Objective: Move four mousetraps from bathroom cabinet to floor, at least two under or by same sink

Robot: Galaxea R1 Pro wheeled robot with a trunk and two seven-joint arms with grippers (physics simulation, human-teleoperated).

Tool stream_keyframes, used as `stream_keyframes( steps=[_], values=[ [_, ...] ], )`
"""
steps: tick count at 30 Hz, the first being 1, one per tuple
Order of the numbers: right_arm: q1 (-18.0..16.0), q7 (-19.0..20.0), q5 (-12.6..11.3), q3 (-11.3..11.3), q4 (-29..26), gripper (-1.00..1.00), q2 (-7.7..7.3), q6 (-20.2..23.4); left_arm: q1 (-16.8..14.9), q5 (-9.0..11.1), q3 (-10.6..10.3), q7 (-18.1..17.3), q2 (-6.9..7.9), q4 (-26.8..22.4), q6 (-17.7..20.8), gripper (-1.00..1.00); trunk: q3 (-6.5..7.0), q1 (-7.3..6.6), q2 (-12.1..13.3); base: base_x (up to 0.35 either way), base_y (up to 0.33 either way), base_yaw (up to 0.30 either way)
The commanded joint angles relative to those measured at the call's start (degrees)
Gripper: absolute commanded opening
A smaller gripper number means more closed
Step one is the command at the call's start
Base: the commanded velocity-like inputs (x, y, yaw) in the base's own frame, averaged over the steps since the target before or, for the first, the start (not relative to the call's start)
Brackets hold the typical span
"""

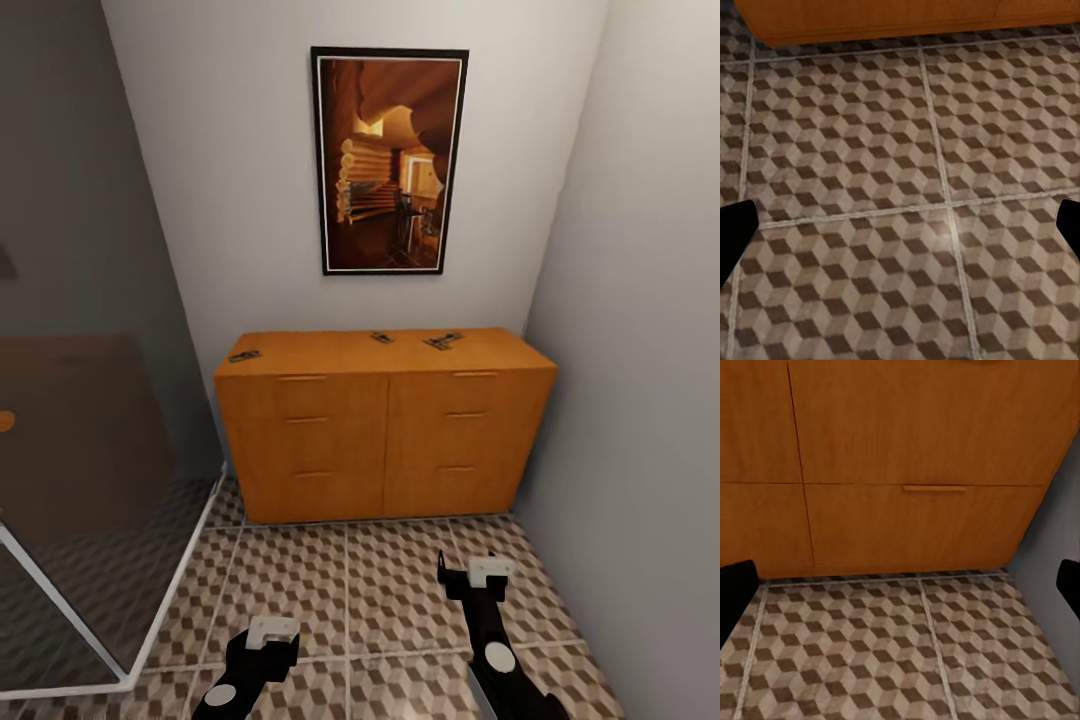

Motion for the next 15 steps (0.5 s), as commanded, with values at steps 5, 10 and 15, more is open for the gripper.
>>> stream_keyframes(
  steps=[5,10,15],
  values=[
    [0.0,-0.6,0.6,0.1,0.0,1.0,-0.02,0.0,0.0,0.0,-0.2,0.4,0.02,-0.1,0.3,1.0,-0.06,0.01,0.0,0.085,-0.284,0.287],
    [0.0,-0.6,0.6,0.1,0.0,1.0,0.01,0.0,0.0,0.0,-0.2,0.4,0.05,0.0,0.3,1.0,-0.06,0.01,0.0,0.133,-0.276,0.287],
    [0.0,-0.6,0.6,0.1,0.0,1.0,-0.01,0.0,0.0,0.0,-0.2,0.4,0.04,0.0,0.3,1.0,-0.06,0.01,0.0,0.193,-0.247,0.257]
  ],
)
